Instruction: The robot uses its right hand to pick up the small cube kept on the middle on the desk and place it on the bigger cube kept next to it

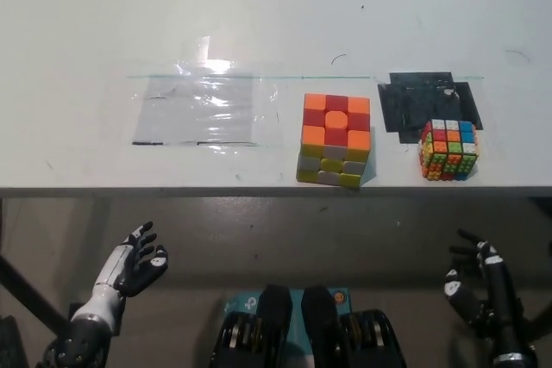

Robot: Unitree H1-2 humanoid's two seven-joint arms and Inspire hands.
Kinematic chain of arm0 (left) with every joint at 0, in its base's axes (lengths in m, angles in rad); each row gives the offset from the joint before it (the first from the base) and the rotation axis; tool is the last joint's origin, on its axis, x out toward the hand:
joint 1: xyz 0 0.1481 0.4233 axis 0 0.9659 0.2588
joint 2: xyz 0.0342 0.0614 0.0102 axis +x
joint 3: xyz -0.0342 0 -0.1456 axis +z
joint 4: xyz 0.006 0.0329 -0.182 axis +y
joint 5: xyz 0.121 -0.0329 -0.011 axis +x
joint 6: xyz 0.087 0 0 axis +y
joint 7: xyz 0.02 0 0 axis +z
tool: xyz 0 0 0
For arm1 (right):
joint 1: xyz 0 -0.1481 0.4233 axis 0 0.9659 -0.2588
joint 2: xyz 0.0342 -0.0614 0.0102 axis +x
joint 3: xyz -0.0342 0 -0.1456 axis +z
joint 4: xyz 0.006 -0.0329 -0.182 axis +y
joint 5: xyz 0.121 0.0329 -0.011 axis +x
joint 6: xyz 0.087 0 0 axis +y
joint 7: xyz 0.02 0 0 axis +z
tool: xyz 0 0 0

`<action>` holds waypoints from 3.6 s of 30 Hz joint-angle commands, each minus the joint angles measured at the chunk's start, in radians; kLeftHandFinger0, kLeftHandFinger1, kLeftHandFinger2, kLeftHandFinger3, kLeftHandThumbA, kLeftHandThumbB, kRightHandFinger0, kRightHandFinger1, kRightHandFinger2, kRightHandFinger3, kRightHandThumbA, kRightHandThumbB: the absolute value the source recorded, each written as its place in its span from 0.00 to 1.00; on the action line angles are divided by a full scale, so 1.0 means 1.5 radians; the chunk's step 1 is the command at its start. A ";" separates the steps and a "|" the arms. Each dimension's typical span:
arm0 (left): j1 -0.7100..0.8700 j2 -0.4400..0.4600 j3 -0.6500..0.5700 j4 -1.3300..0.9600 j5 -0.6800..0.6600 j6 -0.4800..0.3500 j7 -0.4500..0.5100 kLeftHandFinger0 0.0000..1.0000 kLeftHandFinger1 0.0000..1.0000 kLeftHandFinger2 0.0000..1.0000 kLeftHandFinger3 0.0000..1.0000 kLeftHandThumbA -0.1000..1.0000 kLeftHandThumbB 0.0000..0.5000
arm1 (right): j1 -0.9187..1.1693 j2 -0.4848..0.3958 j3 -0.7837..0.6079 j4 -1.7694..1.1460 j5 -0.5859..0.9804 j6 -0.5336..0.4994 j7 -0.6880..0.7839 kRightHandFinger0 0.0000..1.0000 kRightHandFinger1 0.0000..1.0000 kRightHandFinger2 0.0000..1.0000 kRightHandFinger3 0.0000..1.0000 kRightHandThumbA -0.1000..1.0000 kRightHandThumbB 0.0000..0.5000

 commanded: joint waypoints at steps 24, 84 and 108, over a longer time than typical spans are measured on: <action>-0.004 0.000 0.008 0.005 -0.003 -0.031 0.005 1.00 1.00 1.00 1.00 0.34 0.47 | -0.042 -0.076 0.056 -0.439 -0.019 0.141 0.197 0.55 0.64 0.78 0.89 0.31 0.15; -0.003 0.003 0.018 -0.016 -0.001 -0.018 0.005 1.00 1.00 1.00 1.00 0.37 0.51 | -0.400 -0.213 0.186 0.261 -0.160 -0.111 0.222 0.68 0.77 0.96 1.00 0.67 0.66; -0.014 0.010 0.014 -0.014 0.001 -0.025 0.000 1.00 1.00 1.00 1.00 0.39 0.49 | -0.403 -0.211 0.228 0.313 -0.266 -0.175 0.040 0.00 0.07 0.08 0.02 0.00 0.00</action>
